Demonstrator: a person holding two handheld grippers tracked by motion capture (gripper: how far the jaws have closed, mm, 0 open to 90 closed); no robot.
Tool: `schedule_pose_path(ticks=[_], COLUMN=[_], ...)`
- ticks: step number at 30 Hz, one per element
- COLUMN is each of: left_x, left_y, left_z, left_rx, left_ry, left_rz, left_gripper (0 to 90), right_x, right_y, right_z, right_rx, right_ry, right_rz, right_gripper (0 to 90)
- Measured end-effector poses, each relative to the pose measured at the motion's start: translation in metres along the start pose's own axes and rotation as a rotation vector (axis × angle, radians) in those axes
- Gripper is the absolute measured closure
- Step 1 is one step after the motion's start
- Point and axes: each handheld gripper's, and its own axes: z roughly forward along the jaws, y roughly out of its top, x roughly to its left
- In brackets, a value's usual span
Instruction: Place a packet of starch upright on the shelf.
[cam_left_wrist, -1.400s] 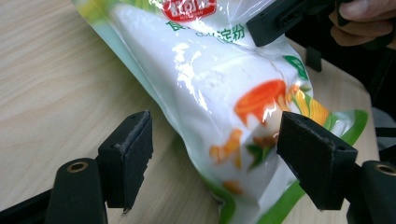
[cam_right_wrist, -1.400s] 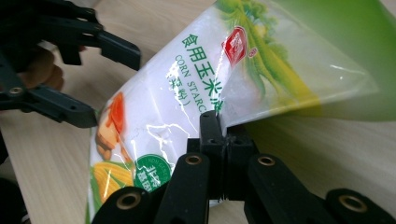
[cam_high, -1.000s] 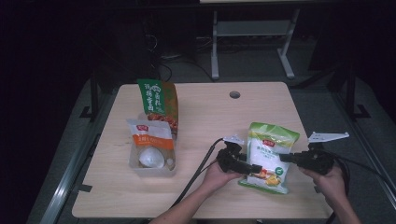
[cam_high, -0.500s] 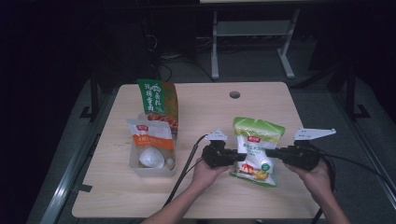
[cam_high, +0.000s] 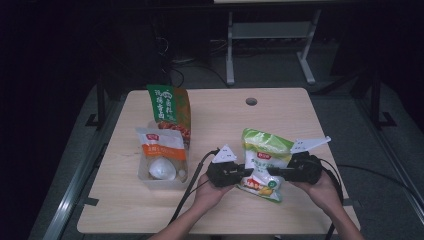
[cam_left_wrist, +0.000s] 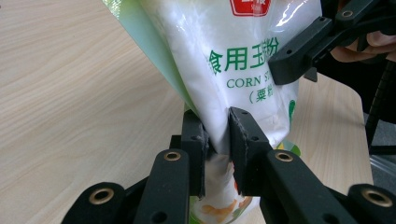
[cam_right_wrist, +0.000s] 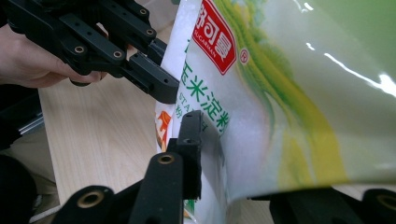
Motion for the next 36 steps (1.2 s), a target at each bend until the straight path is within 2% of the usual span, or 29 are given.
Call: schedule_pose_path(ticks=[5, 8, 11, 12, 19, 24, 30, 32, 36], left_x=[-0.001, -0.001, -0.001, -0.001, -0.005, -0.008, -0.012, -0.012, -0.015], left_y=[0.0, -0.001, -0.001, -0.001, -0.006, -0.012, -0.018, -0.02, -0.025], left_z=[-0.002, -0.004, -0.007, -0.008, -0.019, -0.027, -0.034, -0.037, -0.041], left_rx=[0.01, 0.016, 0.015, 0.018, 0.033, 0.043, 0.044, 0.056, 0.056], left_ry=[0.004, 0.007, -0.003, -0.002, 0.007, 0.019, 0.023, 0.022, 0.017], left_rz=[0.003, 0.006, -0.011, -0.005, -0.004, 0.017, 0.021, 0.038, 0.035], left_gripper=[76.3, 75.2, 72.1, 70.5, 60.8, 57.0, 54.3, 53.5, 51.4], right_x=[0.0, 0.0, 0.0, 0.0, 0.003, 0.007, 0.012, 0.014, 0.016], right_y=[0.002, 0.002, 0.002, 0.002, -0.001, 0.004, 0.012, 0.015, 0.021], right_z=[0.004, 0.005, 0.004, 0.003, 0.001, -0.001, -0.002, -0.002, -0.001], right_rx=[0.013, 0.016, 0.01, 0.006, -0.04, -0.045, -0.055, -0.055, -0.058], right_ry=[0.023, 0.022, 0.019, 0.022, 0.012, -0.008, -0.029, -0.034, -0.04], right_rz=[0.018, 0.017, 0.017, 0.022, 0.011, -0.004, -0.019, -0.013, -0.024], right_gripper=[71.1, 80.7, 85.7, 86.8, 87.7, 87.8, 87.9, 87.9, 87.9])
